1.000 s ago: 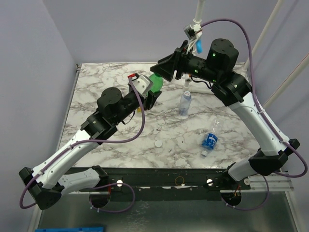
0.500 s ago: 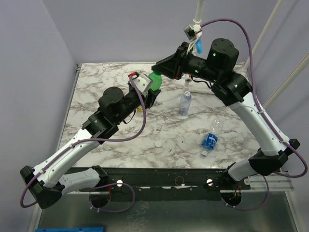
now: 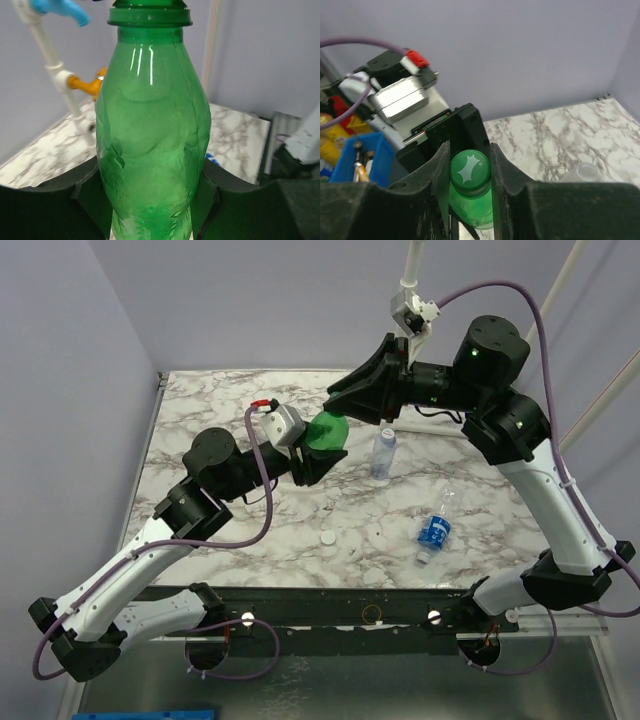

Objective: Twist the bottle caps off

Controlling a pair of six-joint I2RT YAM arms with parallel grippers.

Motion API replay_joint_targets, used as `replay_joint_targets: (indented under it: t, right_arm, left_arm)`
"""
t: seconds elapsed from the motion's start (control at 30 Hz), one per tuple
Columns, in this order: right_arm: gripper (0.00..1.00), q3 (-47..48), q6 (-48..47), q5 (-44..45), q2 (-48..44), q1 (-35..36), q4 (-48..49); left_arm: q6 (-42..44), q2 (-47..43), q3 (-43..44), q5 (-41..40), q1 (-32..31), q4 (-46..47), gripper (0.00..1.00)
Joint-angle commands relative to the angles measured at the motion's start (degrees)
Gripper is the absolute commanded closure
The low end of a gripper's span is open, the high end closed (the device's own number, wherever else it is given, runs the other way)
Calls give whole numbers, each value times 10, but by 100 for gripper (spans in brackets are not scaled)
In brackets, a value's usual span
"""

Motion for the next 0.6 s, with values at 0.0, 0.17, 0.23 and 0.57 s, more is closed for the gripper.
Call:
replay_joint_targets:
  t: [0.0,0.17,0.23,0.57]
  right_arm:
    - [99,-2,-13,-163,-37,-2,42]
    - [99,-11,-9,-241,-41,-3,52]
    - [99,-22,-10,-240,-46,-3,55]
    - [10,-21,-1,48,-52,-3,32]
  left_arm:
    - [-55,-13,19,183,2,-42,100]
    - [-57,-10,36,266,3,-74,100]
    - [-56,-9,36,273,3,-78,100]
    - [8,2,32,120,3,-65,100]
